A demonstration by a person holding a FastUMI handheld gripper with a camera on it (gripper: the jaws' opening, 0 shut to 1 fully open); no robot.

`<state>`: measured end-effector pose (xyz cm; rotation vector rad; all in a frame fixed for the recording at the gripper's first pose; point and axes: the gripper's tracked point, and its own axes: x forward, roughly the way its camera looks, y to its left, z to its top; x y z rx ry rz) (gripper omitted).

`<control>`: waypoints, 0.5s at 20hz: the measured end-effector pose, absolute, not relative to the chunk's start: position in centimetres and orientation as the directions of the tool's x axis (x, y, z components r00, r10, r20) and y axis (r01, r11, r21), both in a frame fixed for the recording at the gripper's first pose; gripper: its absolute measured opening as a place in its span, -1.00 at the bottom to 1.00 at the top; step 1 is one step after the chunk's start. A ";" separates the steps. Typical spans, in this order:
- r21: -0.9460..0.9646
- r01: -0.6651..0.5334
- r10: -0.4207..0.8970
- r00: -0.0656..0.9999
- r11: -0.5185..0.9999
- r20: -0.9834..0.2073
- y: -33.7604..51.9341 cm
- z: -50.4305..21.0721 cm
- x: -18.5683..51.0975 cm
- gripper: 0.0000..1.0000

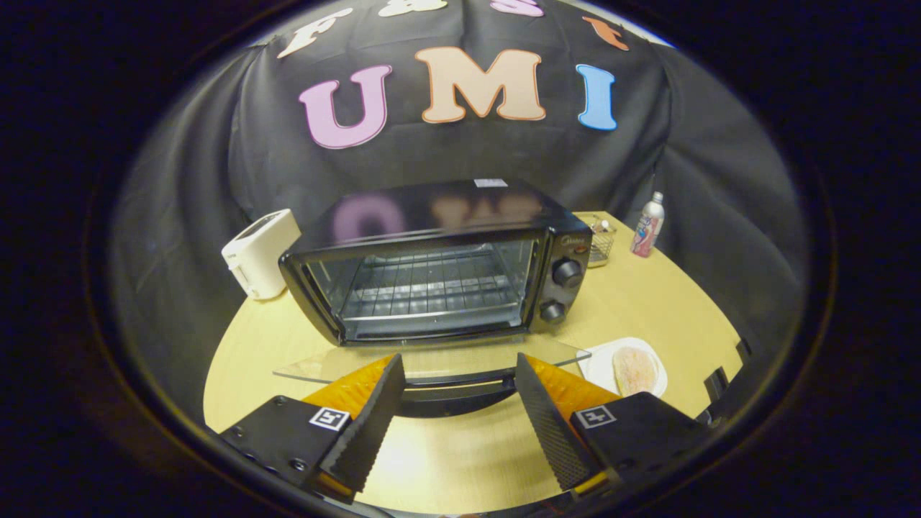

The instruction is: Open the toaster oven, put the food inside, and close the toaster oven door.

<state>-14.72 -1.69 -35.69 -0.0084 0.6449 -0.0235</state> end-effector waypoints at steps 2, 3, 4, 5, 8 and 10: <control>-0.018 0.022 -0.029 0.788 1.000 -0.615 -1.8 -36.3 -15.6 0.95; -0.026 0.021 -0.032 0.778 0.999 -0.627 -1.7 -36.7 -15.6 0.95; -0.035 0.018 -0.037 0.770 0.999 -0.637 -1.7 -37.1 -15.7 0.95; -0.045 0.016 -0.042 0.761 0.999 -0.648 -1.8 -37.8 -15.9 0.95; -0.086 0.016 -0.071 0.725 0.996 -0.685 -2.6 -39.8 -17.5 0.95; -0.087 0.005 -0.066 0.699 0.996 -0.712 -2.6 -41.6 -17.8 0.96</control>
